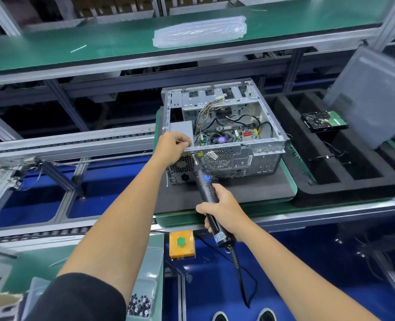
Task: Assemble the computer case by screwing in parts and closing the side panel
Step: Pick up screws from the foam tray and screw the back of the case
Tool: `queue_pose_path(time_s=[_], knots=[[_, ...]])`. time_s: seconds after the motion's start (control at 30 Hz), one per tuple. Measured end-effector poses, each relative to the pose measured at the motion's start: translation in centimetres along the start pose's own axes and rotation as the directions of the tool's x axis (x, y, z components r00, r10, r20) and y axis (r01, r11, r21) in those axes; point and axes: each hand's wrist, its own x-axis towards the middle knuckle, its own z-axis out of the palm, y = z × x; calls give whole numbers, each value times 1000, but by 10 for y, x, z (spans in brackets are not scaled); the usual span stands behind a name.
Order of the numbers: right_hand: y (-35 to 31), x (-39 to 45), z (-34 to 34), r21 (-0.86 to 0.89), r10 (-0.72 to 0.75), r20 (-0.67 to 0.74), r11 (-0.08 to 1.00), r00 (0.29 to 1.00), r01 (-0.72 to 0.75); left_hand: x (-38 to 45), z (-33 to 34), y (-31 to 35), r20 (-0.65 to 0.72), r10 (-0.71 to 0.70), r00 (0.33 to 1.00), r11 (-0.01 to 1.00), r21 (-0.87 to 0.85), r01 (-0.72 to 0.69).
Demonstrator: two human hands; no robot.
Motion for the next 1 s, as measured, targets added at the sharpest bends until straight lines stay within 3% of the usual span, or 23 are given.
queue_pose_path(time_s=[0.43, 0.67, 1.0], knots=[[-2, 4, 22, 26, 14, -70, 1000, 997, -12, 4, 0, -2, 27, -12, 1000, 1000, -15, 12], [-4, 3, 25, -53, 3, -114, 999, 993, -9, 4, 0, -1, 34, -7, 999, 1000, -14, 8], [-12, -1, 24, -13, 36, -103, 999, 994, -38, 3, 1, -2, 25, -1, 1000, 1000, 7, 0]])
